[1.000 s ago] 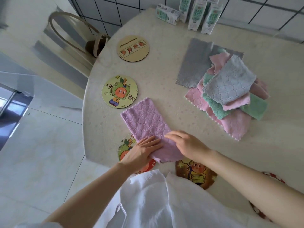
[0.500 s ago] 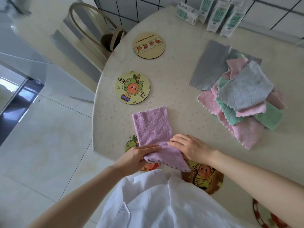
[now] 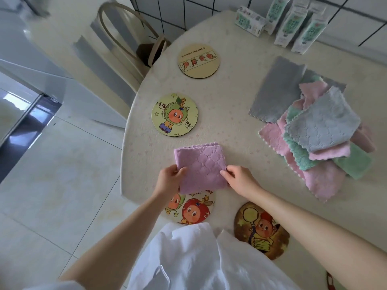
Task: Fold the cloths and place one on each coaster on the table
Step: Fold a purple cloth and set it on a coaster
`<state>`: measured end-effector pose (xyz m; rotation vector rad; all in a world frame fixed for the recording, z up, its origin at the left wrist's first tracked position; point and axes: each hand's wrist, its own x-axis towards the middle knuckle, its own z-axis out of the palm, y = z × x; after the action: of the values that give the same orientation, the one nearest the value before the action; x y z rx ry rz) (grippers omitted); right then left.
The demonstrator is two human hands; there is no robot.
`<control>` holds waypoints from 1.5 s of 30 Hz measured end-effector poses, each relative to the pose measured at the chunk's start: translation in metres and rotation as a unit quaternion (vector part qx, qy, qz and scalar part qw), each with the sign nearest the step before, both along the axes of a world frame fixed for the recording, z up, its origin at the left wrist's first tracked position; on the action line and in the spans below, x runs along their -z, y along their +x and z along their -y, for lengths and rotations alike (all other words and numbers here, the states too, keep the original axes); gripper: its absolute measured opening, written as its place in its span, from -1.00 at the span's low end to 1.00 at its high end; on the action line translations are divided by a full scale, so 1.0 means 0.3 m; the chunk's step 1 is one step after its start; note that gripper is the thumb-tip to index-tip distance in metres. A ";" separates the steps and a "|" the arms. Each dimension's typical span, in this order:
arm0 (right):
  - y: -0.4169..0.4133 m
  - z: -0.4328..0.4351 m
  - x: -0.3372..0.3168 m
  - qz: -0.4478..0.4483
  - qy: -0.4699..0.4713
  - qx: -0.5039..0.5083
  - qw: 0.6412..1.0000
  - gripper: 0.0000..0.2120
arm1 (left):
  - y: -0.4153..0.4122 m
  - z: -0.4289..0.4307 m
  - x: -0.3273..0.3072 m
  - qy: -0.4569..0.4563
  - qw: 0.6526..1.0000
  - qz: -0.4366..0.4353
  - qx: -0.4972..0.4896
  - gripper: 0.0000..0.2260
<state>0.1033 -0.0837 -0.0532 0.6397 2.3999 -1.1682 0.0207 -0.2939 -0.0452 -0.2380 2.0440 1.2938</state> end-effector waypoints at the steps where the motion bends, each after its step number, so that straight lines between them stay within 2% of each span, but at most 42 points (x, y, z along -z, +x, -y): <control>1: -0.011 0.001 0.003 0.008 0.005 0.000 1.000 -0.61 | -0.002 -0.005 0.003 -0.008 1.000 0.002 -0.004 -0.84; 8: -0.084 -0.012 -0.002 0.092 0.004 0.023 0.996 -0.62 | -0.030 -0.024 0.033 -0.068 0.997 0.032 -0.024 -0.77; 12: -0.138 0.004 -0.011 0.050 0.035 0.055 0.997 -0.61 | -0.039 -0.031 0.037 -0.091 0.995 0.026 -0.013 -0.73; 17: -0.190 0.017 -0.006 -0.014 0.033 0.088 0.996 -0.84 | -0.037 -0.039 0.026 -0.109 0.994 -0.011 0.014 -0.77; 20: -0.196 0.019 0.000 -0.035 0.032 0.089 0.995 -0.87 | -0.031 -0.040 0.022 -0.110 0.993 -0.043 0.016 -0.82; 28: -0.231 0.015 0.020 0.017 0.077 0.065 0.995 -0.81 | -0.040 -0.048 0.041 -0.152 0.987 -0.051 0.009 -0.82; 31: -0.231 0.015 0.007 0.020 0.074 0.075 0.994 -0.78 | -0.025 -0.042 0.020 -0.165 0.985 -0.053 -0.022 -0.79; 33: -0.213 0.023 -0.014 0.002 0.102 0.071 0.992 -0.73 | -0.006 -0.026 0.003 -0.229 0.965 -0.125 0.023 -0.77; 35: -0.177 0.040 -0.026 -0.058 0.192 0.018 0.980 -0.69 | 0.014 0.004 0.008 -0.296 0.897 -0.297 0.140 -0.65; 37: -0.136 0.070 -0.025 -0.132 0.256 -0.058 0.956 -0.69 | 0.029 0.025 0.029 -0.272 0.818 -0.441 0.251 -0.55; 38: -0.119 0.086 -0.022 -0.152 0.272 -0.087 0.946 -0.68 | 0.035 0.028 0.046 -0.246 0.792 -0.468 0.304 -0.53; 41: -0.074 0.135 -0.007 -0.142 0.320 -0.148 0.925 -0.60 | 0.056 0.027 0.084 -0.212 0.766 -0.458 0.397 -0.52; 45: -0.032 0.157 0.013 -0.099 0.340 -0.154 0.922 -0.50 | 0.057 0.036 0.102 -0.261 0.773 -0.387 0.430 -0.46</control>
<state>0.0938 -0.1307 -0.0570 0.3120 2.9465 -0.2556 0.0378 -0.3048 -0.0757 1.0627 2.6173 0.1890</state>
